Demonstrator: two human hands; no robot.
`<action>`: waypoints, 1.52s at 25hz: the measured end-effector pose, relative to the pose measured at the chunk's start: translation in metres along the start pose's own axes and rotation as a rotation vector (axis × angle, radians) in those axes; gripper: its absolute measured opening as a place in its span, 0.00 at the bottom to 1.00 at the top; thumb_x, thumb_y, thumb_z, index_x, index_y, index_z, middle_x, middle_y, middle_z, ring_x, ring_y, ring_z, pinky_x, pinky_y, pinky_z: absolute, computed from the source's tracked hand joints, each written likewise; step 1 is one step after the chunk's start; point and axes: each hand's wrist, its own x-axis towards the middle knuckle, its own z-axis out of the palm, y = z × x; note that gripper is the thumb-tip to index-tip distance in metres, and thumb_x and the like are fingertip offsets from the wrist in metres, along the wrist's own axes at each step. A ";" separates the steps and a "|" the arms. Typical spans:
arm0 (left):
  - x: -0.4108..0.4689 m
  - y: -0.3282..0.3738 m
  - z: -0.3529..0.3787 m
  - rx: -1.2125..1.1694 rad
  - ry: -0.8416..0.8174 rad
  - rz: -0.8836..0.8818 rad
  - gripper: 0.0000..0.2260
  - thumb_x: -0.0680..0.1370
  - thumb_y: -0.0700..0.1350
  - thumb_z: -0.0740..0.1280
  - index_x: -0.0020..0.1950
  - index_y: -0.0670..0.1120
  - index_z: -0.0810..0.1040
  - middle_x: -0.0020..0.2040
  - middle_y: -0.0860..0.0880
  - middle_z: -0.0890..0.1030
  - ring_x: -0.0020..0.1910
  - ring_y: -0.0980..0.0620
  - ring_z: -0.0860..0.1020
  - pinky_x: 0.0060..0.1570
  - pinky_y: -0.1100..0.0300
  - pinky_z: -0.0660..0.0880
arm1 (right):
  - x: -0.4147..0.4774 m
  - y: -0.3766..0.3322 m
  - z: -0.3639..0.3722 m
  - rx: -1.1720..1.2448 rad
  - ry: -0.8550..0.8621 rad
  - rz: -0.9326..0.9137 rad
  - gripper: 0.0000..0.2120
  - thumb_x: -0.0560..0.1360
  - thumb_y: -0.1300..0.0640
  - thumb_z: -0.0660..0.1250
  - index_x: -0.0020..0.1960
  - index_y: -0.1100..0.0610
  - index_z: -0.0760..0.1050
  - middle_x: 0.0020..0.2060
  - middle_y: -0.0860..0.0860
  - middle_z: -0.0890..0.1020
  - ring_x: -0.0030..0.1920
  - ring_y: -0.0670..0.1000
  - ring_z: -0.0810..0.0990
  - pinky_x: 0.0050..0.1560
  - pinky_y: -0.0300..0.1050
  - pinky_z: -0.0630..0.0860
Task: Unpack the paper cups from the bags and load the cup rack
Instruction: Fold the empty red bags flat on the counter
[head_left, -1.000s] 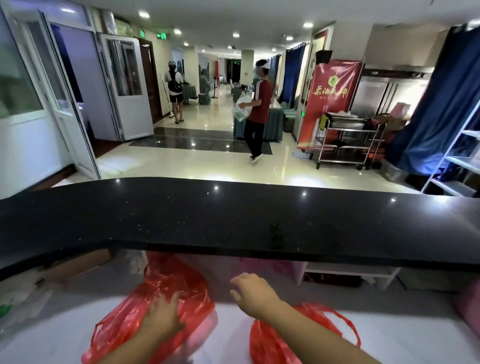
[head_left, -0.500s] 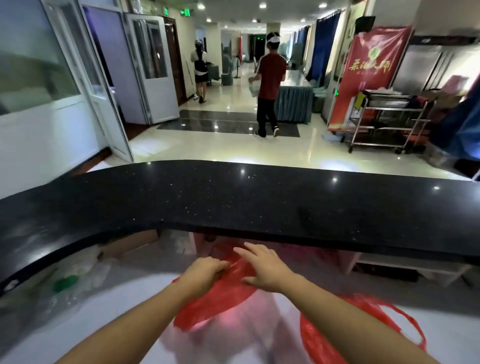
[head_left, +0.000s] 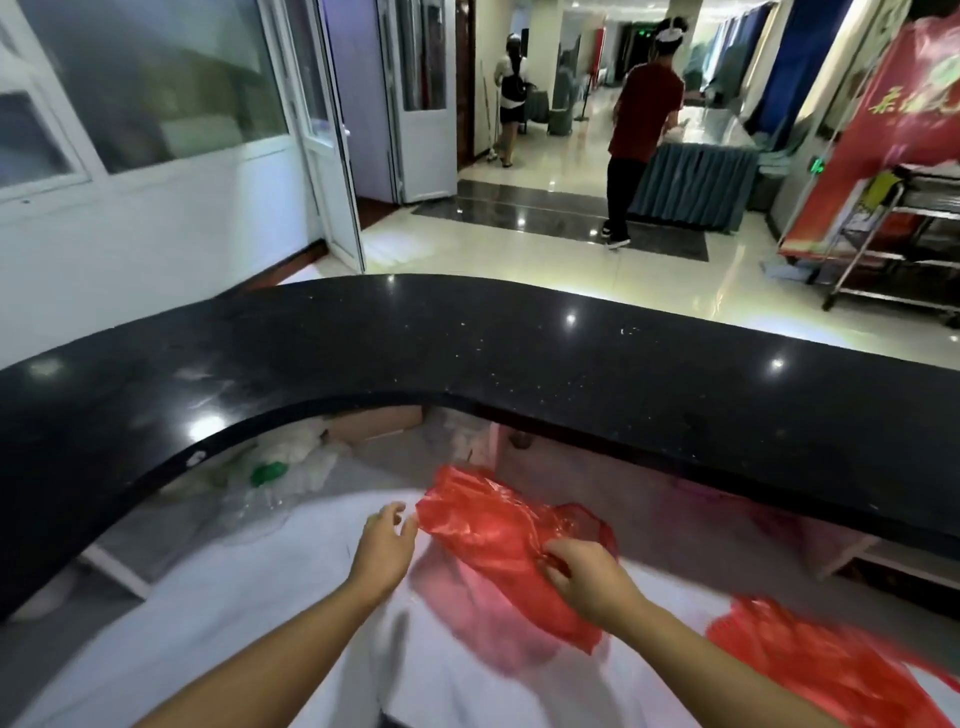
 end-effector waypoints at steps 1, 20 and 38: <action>-0.006 -0.008 0.004 -0.132 -0.129 -0.141 0.15 0.82 0.54 0.63 0.64 0.47 0.76 0.60 0.46 0.79 0.54 0.45 0.80 0.56 0.52 0.76 | -0.004 -0.002 0.012 0.017 -0.023 -0.025 0.07 0.77 0.53 0.62 0.42 0.54 0.73 0.41 0.51 0.82 0.43 0.53 0.78 0.42 0.46 0.68; -0.082 -0.039 0.050 -0.611 -0.412 -0.760 0.05 0.79 0.42 0.67 0.48 0.40 0.80 0.38 0.43 0.81 0.39 0.44 0.77 0.42 0.52 0.79 | -0.003 0.079 0.029 0.256 0.260 0.474 0.23 0.73 0.52 0.69 0.66 0.58 0.76 0.61 0.57 0.78 0.62 0.58 0.78 0.63 0.48 0.73; -0.189 0.024 0.209 -0.534 -0.377 -0.476 0.09 0.78 0.45 0.71 0.56 0.48 0.76 0.47 0.49 0.84 0.47 0.49 0.82 0.44 0.58 0.81 | -0.037 0.151 0.009 0.226 0.326 0.751 0.26 0.75 0.43 0.70 0.67 0.54 0.69 0.59 0.61 0.75 0.58 0.67 0.77 0.60 0.58 0.75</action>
